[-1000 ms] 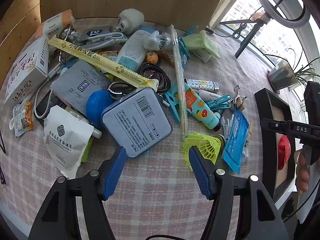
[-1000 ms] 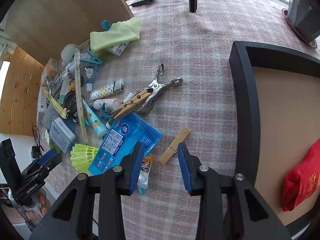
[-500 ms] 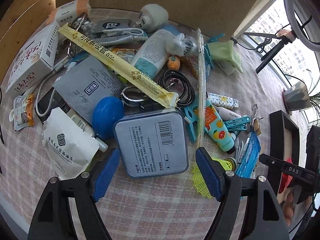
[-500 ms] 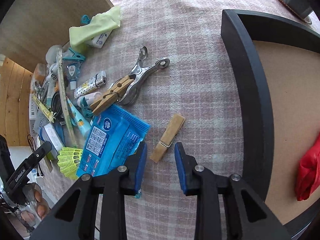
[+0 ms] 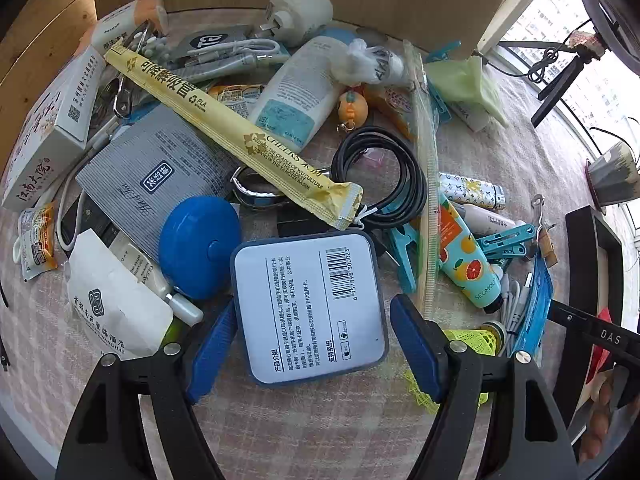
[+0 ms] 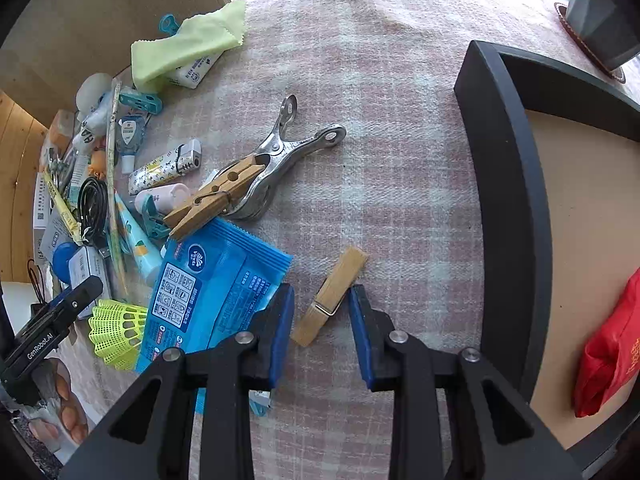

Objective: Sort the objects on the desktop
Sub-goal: 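Grasp a wooden clothespin with the right gripper while the left gripper grasps the white barcode tin, then carry clothespin and tin into the black tray and open both grippers, then grasp the yellow shuttlecock with the left gripper while the right grasps the blue wet-wipe packet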

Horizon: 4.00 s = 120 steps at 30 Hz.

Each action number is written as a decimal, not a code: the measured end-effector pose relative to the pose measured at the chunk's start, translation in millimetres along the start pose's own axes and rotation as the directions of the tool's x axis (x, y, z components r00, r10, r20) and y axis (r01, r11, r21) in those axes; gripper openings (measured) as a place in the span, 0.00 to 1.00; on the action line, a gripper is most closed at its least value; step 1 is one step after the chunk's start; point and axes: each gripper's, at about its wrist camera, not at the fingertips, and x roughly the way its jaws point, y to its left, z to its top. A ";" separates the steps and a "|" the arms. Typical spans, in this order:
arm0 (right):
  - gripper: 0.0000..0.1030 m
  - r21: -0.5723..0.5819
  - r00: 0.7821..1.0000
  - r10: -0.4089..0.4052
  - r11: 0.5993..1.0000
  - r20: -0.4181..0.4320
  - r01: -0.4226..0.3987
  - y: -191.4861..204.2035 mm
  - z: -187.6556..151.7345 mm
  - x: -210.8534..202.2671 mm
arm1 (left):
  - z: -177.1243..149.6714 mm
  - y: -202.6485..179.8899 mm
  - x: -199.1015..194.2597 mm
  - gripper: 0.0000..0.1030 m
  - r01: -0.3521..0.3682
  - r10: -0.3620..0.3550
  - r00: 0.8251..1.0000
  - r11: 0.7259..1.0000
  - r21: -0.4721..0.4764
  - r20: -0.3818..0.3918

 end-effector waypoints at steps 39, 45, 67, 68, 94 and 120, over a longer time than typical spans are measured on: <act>0.13 0.045 0.978 0.124 0.990 0.167 -0.133 -39.7 -30.7 -45.8 | -19.6 9.2 -40.4 0.67 0.073 -0.074 0.993 0.997 0.022 0.090; 0.13 0.078 0.965 0.105 0.989 0.240 -0.127 -72.5 -25.8 -79.9 | -12.5 -24.5 -66.0 0.67 0.101 -0.113 0.986 0.990 0.096 0.125; 0.13 0.403 0.945 -0.119 0.915 0.303 -0.014 -273.2 -65.1 -129.2 | -62.3 -336.4 -70.5 0.67 0.261 -0.309 0.951 0.749 0.609 -0.028; 0.13 0.407 0.945 -0.123 0.913 0.303 -0.011 -275.4 -66.0 -129.8 | -65.4 -344.3 -69.7 0.67 0.263 -0.309 0.950 0.740 0.619 -0.034; 0.47 0.016 0.949 0.134 0.989 0.287 -0.145 -110.4 -31.1 -109.3 | -16.0 -172.7 -78.5 0.65 0.118 -0.163 0.984 0.898 0.424 0.069; 0.45 0.027 0.923 0.385 0.923 0.018 -0.385 3.0 1.7 14.3 | -41.3 -74.6 -19.9 0.45 0.154 -0.146 0.988 0.961 0.230 -0.049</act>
